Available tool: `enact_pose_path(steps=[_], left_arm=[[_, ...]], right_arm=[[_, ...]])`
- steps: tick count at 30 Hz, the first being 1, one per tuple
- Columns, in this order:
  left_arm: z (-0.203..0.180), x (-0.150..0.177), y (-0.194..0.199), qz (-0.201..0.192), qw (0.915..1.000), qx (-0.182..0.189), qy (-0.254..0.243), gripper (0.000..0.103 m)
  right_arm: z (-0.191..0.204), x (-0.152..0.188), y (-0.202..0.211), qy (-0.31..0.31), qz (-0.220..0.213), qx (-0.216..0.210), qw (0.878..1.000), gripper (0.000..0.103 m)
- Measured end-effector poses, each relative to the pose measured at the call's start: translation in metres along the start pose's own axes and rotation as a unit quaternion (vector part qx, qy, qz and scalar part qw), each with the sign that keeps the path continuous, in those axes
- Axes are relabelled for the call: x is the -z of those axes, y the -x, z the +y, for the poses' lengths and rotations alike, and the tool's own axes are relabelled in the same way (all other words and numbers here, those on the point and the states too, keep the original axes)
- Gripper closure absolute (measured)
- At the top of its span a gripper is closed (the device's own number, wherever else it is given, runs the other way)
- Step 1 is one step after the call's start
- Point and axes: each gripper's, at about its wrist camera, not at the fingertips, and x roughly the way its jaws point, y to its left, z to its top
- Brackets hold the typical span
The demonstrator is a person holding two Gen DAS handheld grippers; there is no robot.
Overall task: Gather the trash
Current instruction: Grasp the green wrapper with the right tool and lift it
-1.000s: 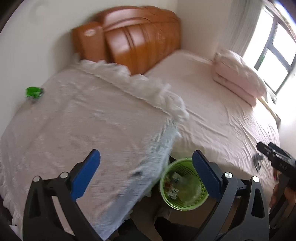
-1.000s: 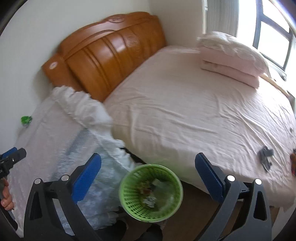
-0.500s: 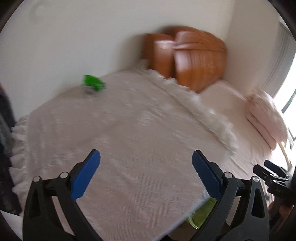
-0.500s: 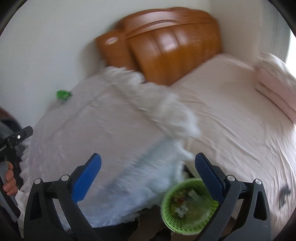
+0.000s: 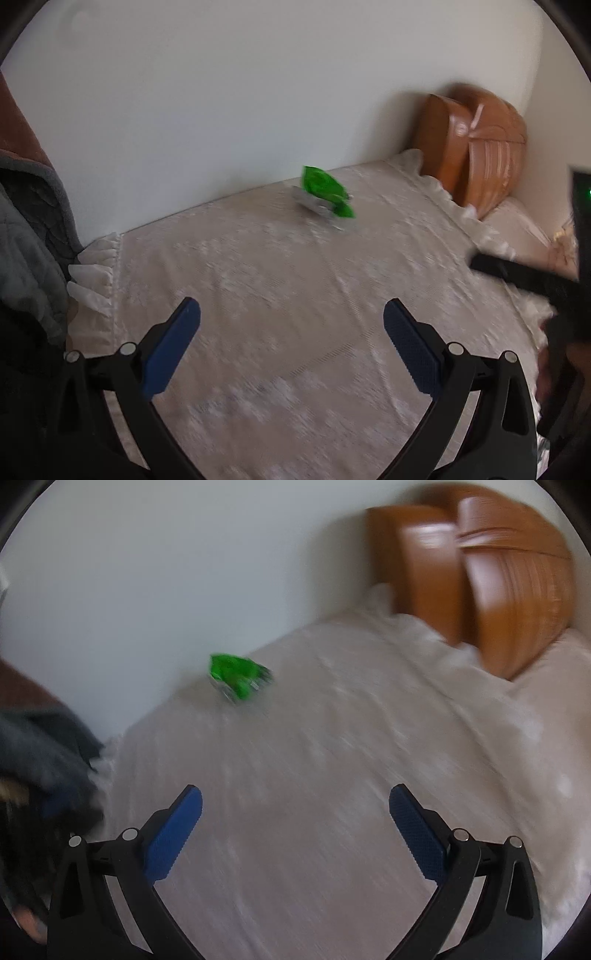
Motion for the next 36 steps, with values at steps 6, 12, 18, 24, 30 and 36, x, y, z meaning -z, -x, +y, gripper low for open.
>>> enact_pose_path(steps=[6, 12, 18, 24, 30, 36], left_arm=[[0.025, -0.015, -0.025, 0.009, 0.9998, 0.006, 0.019, 0.008], [0.036, -0.021, -0.043, 0.013, 0.9996, 0.011, 0.023, 0.008], [0.041, -0.022, -0.057, 0.023, 0.9982, 0.029, 0.047, 0.008], [0.044, -0.021, -0.06, 0.025, 0.9978, 0.029, 0.053, 0.008], [0.048, -0.02, -0.064, 0.03, 0.9969, 0.033, 0.064, 0.008], [0.05, -0.021, -0.066, 0.033, 0.9968, 0.034, 0.065, 0.008]], right_arm=[[0.026, -0.053, -0.094, -0.009, 0.044, -0.009, 0.999, 0.032], [0.021, -0.067, -0.132, 0.001, 0.072, -0.006, 0.997, 0.058], [0.023, -0.074, -0.144, 0.024, 0.08, -0.017, 0.996, 0.059], [0.039, -0.087, -0.142, 0.042, 0.073, -0.032, 0.996, 0.058], [0.045, -0.095, -0.16, 0.026, 0.09, -0.052, 0.994, 0.058], [0.05, -0.101, -0.181, 0.005, 0.108, -0.068, 0.992, 0.056]])
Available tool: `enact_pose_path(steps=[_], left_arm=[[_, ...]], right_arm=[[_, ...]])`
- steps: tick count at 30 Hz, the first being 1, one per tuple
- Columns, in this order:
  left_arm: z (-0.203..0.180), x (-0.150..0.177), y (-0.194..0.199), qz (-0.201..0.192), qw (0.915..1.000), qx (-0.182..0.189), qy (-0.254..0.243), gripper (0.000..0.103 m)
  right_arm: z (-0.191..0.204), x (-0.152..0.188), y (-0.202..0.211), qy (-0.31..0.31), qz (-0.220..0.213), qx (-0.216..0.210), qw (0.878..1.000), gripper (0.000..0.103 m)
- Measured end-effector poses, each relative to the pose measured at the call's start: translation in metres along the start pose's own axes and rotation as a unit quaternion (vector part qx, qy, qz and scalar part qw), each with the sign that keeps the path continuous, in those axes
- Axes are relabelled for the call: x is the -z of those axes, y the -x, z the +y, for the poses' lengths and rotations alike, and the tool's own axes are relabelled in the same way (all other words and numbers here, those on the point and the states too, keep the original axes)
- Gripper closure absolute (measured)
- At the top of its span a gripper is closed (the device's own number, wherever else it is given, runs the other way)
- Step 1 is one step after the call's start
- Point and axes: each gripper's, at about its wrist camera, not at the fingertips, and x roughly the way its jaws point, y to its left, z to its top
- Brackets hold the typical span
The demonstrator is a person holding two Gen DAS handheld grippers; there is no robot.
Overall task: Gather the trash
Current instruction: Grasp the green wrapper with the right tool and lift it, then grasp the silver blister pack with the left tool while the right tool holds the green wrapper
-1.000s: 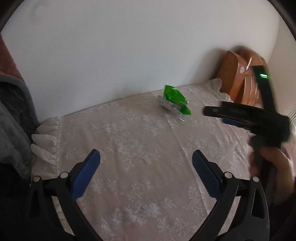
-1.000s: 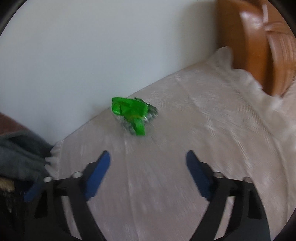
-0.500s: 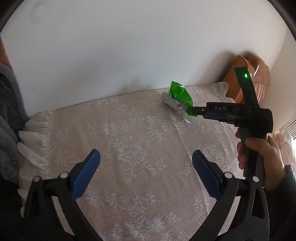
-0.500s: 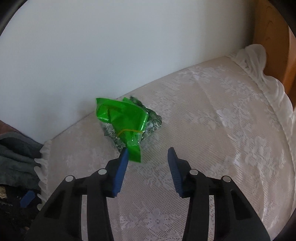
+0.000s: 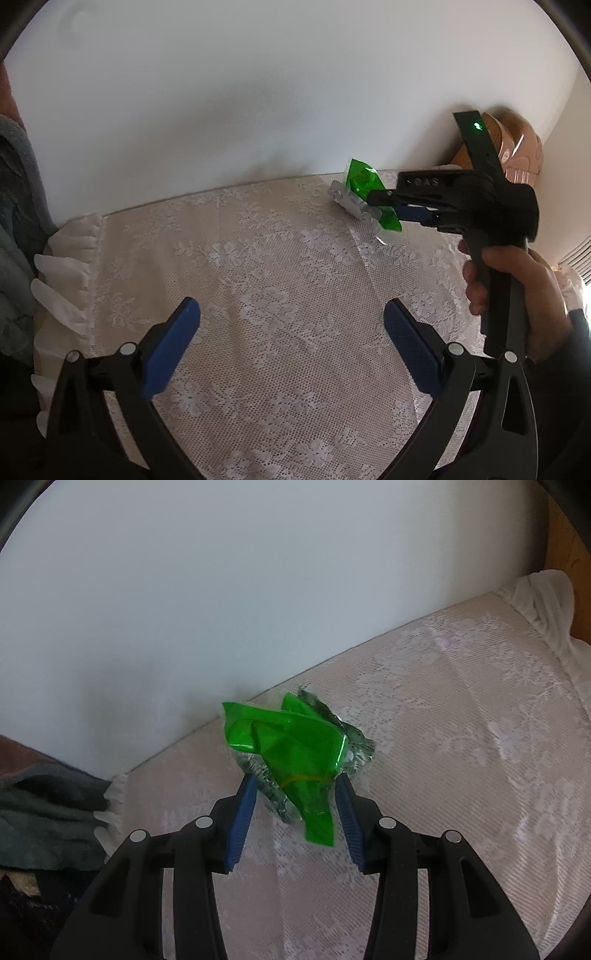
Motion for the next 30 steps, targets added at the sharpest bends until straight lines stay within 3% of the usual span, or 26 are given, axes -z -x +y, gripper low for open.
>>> enact_pose_path(steps=[4, 11, 22, 30], left_arm=[[0.001, 0.0, -0.001, 0.001, 1.0, 0.002, 0.004, 0.008], [0.001, -0.002, -0.004, 0.004, 1.0, 0.001, 0.008, 0.008], [-0.012, -0.013, -0.013, 0.01, 0.9996, 0.024, 0.008, 0.008], [-0.049, -0.044, -0.045, 0.023, 0.9987, 0.039, 0.022, 0.008]], right_arm=[[0.003, -0.004, -0.009, -0.002, 0.013, 0.002, 1.0, 0.056], [0.013, 0.002, -0.008, 0.02, -0.002, 0.013, 1.0, 0.066], [-0.01, 0.022, 0.048, -0.012, -0.058, -0.011, 0.998, 0.069], [-0.049, 0.068, 0.105, -0.033, -0.1, 0.002, 0.994, 0.069]])
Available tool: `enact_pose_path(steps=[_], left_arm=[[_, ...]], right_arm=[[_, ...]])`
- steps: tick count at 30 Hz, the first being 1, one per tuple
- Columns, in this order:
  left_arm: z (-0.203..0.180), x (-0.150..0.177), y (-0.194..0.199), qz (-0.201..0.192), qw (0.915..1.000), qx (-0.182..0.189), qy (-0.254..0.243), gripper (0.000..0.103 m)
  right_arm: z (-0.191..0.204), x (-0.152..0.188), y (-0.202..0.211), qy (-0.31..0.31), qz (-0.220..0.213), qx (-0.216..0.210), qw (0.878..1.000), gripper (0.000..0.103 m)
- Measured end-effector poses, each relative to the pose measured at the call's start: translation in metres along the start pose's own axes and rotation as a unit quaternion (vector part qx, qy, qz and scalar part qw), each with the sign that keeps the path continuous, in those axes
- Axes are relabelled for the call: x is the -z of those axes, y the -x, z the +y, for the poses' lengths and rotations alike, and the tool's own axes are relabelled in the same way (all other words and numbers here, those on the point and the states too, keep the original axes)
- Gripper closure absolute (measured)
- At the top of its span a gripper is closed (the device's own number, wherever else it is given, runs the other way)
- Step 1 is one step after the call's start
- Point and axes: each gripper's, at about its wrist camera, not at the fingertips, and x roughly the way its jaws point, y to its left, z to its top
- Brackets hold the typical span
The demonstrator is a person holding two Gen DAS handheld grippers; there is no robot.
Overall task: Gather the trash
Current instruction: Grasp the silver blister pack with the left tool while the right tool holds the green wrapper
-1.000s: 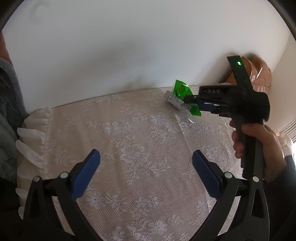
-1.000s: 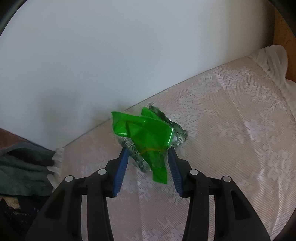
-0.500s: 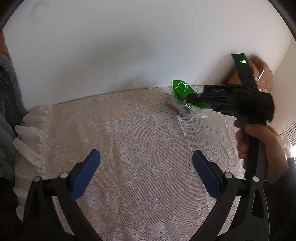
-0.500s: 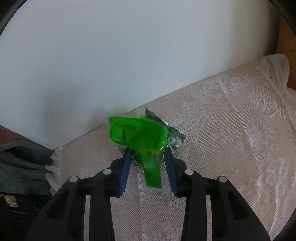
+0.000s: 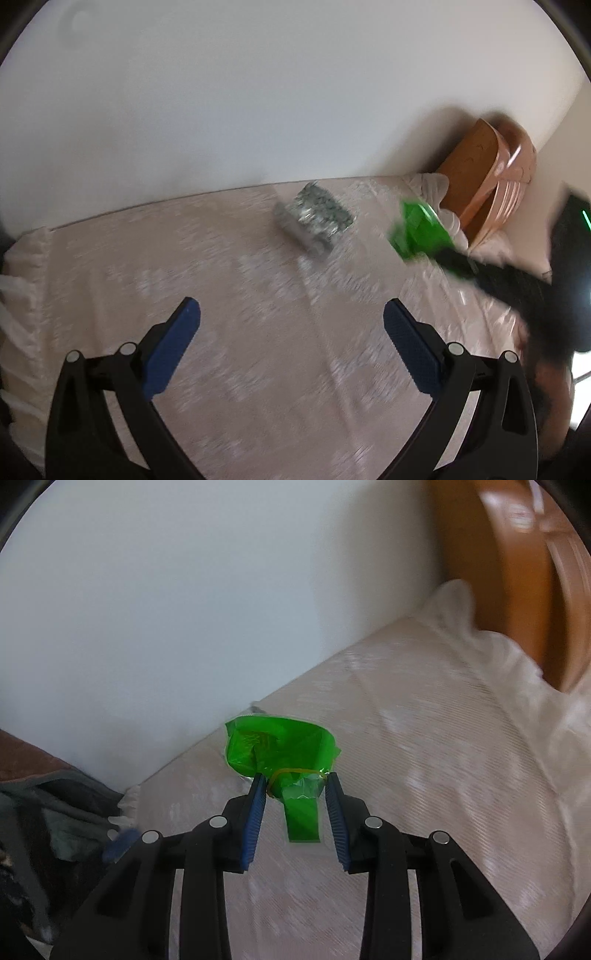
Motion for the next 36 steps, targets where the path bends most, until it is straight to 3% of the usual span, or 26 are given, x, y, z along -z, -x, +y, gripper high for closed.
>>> enact_pose_path(steps=[6, 13, 17, 21, 25, 29, 36], left_arm=[[-0.022, -0.039, -0.051, 0.019, 0.995, -0.042, 0.088, 0.008], [-0.03, -0.066, -0.116, 0.049, 0.963, -0.128, 0.232, 0.008], [-0.039, -0.069, -0.137, 0.053, 0.9513, -0.179, 0.246, 0.008], [-0.042, -0.07, -0.154, 0.061, 0.9398, -0.205, 0.266, 0.008], [-0.049, -0.076, -0.163, 0.065, 0.9358, -0.226, 0.262, 0.01], [-0.051, -0.079, -0.161, 0.057, 0.9346, -0.234, 0.261, 0.031], [-0.062, -0.079, -0.162, 0.059, 0.9569, -0.209, 0.193, 0.036]], right_arm=[[-0.039, 0.03, 0.044, -0.028, -0.023, 0.012, 0.999, 0.069], [-0.083, 0.047, 0.063, -0.057, -0.022, 0.002, 0.998, 0.069], [-0.096, 0.048, 0.069, -0.059, -0.024, -0.006, 0.998, 0.069], [-0.1, 0.046, 0.068, -0.055, -0.022, -0.011, 0.998, 0.069], [-0.101, 0.046, 0.066, -0.055, -0.018, -0.012, 0.998, 0.069], [-0.096, 0.048, 0.065, -0.053, -0.013, -0.014, 0.998, 0.069], [-0.084, 0.047, 0.051, -0.041, -0.008, -0.018, 0.999, 0.069]])
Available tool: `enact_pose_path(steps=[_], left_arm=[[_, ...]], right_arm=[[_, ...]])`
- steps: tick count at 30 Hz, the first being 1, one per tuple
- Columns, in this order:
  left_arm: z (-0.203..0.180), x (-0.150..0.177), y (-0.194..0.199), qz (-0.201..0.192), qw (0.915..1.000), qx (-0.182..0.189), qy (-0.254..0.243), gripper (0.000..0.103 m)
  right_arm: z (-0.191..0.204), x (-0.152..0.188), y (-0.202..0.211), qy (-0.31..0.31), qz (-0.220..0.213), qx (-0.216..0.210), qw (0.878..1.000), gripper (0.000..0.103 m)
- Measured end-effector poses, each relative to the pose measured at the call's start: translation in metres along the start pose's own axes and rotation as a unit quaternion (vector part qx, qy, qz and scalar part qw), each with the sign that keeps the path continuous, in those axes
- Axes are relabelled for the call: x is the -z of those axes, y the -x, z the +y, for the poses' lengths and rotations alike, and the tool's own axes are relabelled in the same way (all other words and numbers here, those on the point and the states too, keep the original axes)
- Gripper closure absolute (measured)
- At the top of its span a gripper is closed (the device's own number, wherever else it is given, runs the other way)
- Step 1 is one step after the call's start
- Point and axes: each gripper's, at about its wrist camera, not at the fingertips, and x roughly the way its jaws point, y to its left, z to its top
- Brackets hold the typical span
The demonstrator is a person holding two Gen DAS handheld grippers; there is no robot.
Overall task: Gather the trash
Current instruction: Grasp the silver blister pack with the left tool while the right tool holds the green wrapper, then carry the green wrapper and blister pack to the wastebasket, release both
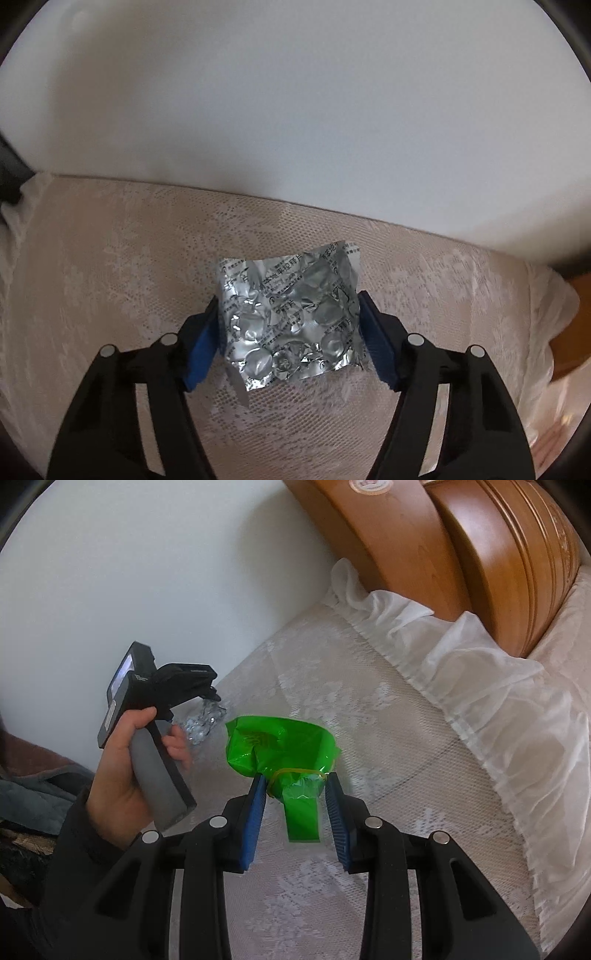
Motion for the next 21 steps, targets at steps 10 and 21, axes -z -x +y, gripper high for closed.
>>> enact_pose_path(steps=[10, 21], left_arm=[[0.03, 0.035, 0.074, -0.066, 0.9924, 0.046, -0.093, 0.037], [0.078, 0.154, 0.185, -0.106, 0.9594, 0.115, -0.235, 0.037]], right_arm=[[0.031, 0.026, 0.031, 0.024, -0.01, 0.004, 1.0, 0.069], [0.015, 0.136, 0.142, 0.002, -0.039, 0.022, 0.999, 0.069]])
